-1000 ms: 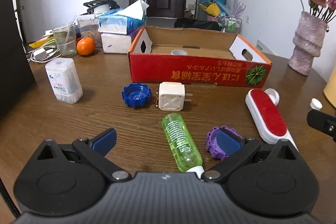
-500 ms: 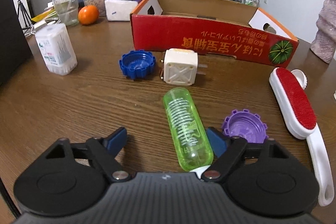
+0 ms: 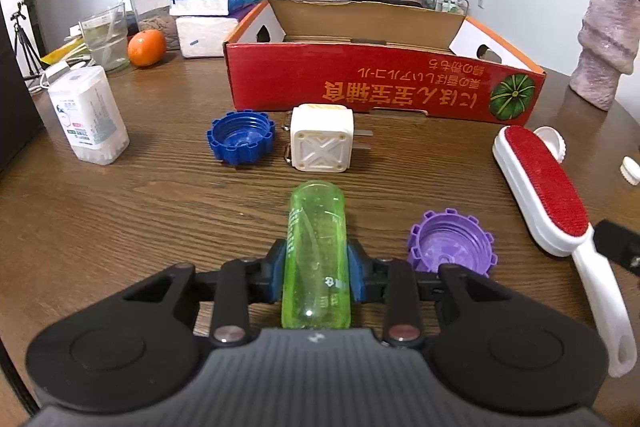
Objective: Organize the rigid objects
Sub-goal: 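Grasp the red lint roller with the right gripper while left holds the green bottle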
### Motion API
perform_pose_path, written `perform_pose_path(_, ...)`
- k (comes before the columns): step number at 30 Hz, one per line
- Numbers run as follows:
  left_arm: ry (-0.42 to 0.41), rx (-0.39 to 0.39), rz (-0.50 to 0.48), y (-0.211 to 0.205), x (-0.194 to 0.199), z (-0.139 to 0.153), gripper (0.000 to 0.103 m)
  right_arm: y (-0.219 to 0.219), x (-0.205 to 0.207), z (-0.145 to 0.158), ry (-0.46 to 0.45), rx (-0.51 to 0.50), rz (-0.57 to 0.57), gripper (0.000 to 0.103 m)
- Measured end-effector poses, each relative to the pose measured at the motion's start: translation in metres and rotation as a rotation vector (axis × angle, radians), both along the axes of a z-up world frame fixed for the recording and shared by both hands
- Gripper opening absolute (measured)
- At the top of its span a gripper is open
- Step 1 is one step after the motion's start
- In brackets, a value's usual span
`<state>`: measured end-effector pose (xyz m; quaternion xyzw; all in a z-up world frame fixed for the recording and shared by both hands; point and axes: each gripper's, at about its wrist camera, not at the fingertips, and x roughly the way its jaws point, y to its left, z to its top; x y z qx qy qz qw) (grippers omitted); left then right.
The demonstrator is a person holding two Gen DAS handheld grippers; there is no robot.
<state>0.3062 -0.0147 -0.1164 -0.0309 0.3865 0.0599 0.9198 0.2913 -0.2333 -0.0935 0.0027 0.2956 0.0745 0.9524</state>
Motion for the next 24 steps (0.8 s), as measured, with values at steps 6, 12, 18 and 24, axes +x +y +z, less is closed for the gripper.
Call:
perform_pose_path(6,-0.009,-0.03,-0.009,0.006,-0.002,0.004,0.032,0.007,0.009,-0.009,0.009,-0.014,0.007,0.103)
perform_pose_path(12,-0.007,-0.047,0.0,0.016,-0.001,0.006,0.032,0.02,0.024,-0.017,0.036,-0.041,0.015,0.102)
perform_pose_path(18,-0.01,-0.055,0.004,0.021,-0.001,0.007,0.032,0.031,0.046,-0.024,0.081,-0.058,-0.004,0.094)
perform_pose_path(24,-0.006,-0.067,0.0,0.022,-0.002,0.008,0.032,0.033,0.064,-0.033,0.15,-0.034,-0.034,0.068)
